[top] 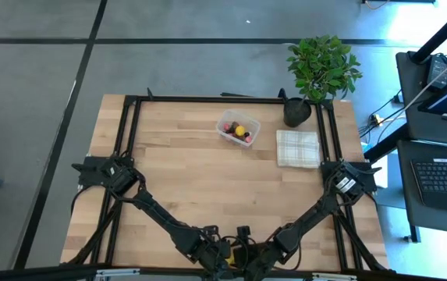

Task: Pick and placing Produce into tupperware
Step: Put the lemon into the transparent container

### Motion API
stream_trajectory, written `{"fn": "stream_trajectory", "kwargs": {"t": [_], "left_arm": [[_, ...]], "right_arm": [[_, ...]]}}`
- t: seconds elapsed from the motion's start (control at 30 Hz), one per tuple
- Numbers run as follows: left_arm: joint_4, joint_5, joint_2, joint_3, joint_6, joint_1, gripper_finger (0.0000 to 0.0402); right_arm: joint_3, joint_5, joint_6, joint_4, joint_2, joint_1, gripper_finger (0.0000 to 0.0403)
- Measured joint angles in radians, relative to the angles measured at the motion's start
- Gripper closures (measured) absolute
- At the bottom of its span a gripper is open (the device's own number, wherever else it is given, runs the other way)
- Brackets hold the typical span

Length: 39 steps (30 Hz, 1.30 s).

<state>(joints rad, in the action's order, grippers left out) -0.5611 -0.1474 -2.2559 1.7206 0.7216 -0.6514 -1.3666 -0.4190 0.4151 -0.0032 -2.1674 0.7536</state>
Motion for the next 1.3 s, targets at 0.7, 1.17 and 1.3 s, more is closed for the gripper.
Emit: {"fn": "stream_trajectory", "kwargs": {"t": [0.7,1.17,1.3], "left_arm": [[0.012,-0.026,0.000,0.000,-0.026,-0.001,0.0400],[0.008,-0.023,0.000,-0.001,-0.028,-0.001,0.0385],[-0.002,-0.025,0.000,-0.001,-0.028,-0.001,0.0395]], "right_arm": [[0.000,0.025,-0.006,0.020,-0.033,-0.023,0.0153],[0.002,0.043,-0.031,0.032,-0.034,-0.035,0.0202],[0.002,0.039,-0.035,0.031,-0.034,-0.036,0.0209]]}}
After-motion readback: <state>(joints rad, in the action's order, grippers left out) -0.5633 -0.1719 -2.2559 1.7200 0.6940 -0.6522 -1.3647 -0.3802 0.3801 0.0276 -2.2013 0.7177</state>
